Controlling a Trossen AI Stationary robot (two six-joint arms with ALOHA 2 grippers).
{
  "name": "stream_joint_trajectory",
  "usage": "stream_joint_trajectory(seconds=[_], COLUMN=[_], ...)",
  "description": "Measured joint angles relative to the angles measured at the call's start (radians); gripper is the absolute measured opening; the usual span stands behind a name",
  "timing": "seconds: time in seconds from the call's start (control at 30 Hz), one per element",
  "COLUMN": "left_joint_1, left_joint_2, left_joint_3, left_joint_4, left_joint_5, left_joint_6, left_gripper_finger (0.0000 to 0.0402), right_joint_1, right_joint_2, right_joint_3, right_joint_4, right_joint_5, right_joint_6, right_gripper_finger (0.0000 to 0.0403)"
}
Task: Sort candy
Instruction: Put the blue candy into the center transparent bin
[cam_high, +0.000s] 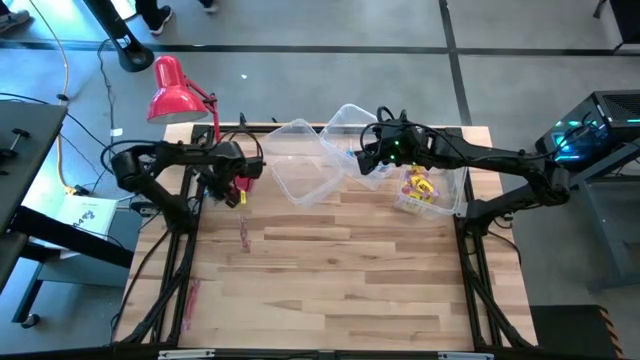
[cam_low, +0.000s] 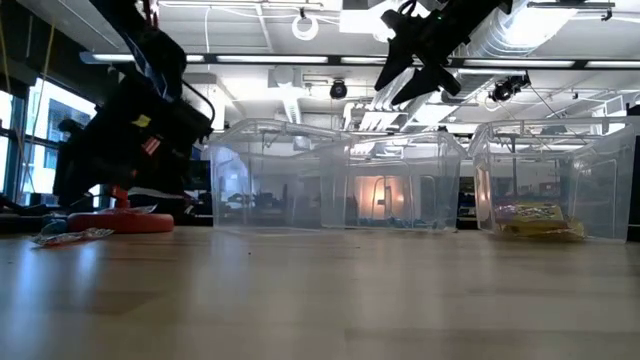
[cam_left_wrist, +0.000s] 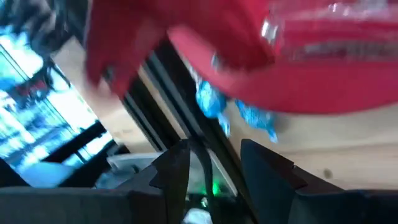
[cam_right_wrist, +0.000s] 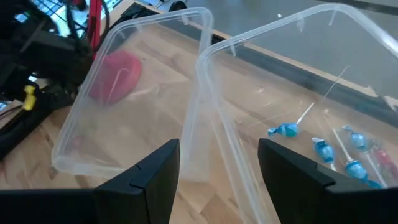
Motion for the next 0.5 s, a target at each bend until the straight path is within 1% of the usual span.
stream_joint_trajectory(seconds=[0.1,0.3,0.5], left_joint_1=[0.016,0.023,0.023], left_joint_2=[0.030,0.084,0.137], left_joint_3=[0.000,-0.035,-0.063], left_joint_4=[0.022,0.066,0.115], left_joint_5=[-0.028,-0.026,-0.020], left_joint_6=[0.082,0.276,0.317], left_gripper_finger=[0.0135,0.0135,0.0135], right_joint_1=[0.014,0.046,0.069], right_joint_2=[0.000,0.000,0.000], right_joint_3=[0.000,0.000,0.000], right_joint_4=[-0.001,0.000,0.004], right_joint_5=[0.000,0.000,0.011], right_joint_6=[0.016,0.043,0.088], right_gripper_finger=[0.0212,0.0212,0.0212])
